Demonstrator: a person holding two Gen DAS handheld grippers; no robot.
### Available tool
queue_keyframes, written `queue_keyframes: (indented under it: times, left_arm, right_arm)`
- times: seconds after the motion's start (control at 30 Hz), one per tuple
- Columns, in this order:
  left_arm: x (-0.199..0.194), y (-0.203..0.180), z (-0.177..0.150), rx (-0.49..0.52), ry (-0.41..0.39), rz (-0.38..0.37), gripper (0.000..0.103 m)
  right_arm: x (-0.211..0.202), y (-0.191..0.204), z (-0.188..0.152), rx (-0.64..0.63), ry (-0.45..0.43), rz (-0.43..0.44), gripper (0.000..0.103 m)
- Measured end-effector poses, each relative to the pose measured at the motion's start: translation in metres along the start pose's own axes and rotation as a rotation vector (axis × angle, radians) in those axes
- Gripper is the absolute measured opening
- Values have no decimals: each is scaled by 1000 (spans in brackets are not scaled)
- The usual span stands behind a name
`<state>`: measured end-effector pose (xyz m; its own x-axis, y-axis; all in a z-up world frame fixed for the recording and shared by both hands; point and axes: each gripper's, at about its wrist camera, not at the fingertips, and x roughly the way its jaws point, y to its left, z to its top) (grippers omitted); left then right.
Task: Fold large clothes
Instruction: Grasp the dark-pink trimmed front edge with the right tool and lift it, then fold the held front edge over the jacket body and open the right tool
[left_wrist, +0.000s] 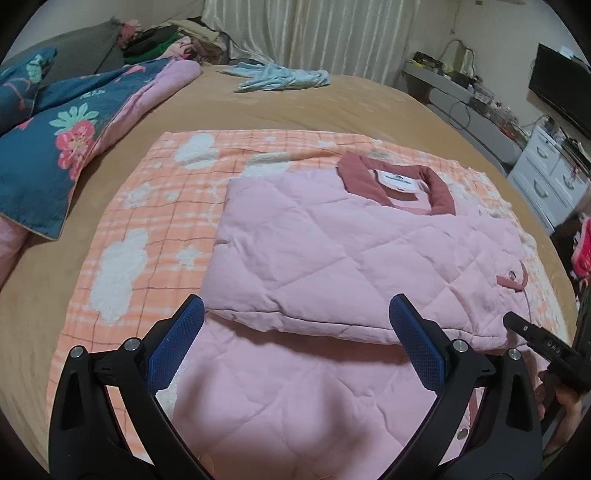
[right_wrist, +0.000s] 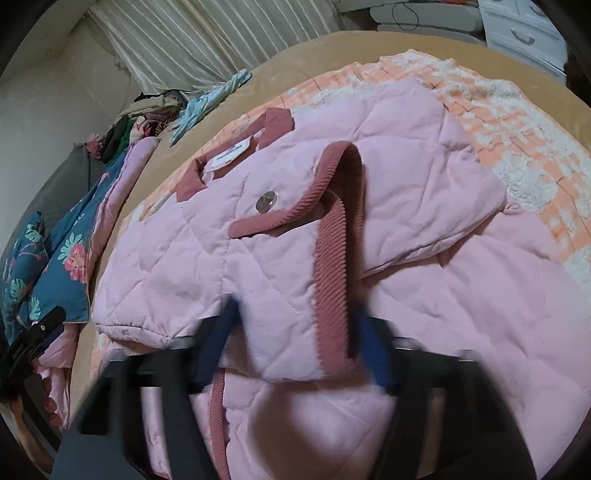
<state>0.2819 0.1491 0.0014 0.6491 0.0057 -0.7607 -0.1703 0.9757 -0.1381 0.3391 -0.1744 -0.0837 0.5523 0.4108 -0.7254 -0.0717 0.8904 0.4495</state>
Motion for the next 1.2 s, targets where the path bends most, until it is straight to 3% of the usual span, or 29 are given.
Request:
queue_keyframes:
  times: [0.13, 0.3, 0.47, 0.6, 0.97, 1.2]
  left_arm:
    - [0, 5, 4, -15, -1, 1, 94]
    - [-5, 7, 14, -17, -21, 4, 94]
    - [-5, 4, 28, -24, -52, 18, 94]
    - [2, -2, 34, -11, -51, 30, 94]
    - [26, -17, 31, 24, -11, 19, 94]
    - [38, -26, 27, 37, 20, 8, 94]
  right_arm:
    - [-22, 22, 14, -125, -78, 30, 19]
    - [-62, 65, 57, -344, -219, 40, 18]
    - [-70, 85, 85, -513, -303, -31, 18]
    - [-53, 73, 92, -524, -277, -79, 18]
    - [-17, 35, 69, -434, -185, -117, 20]
    - [-9, 25, 62, -414, -150, -140, 28]
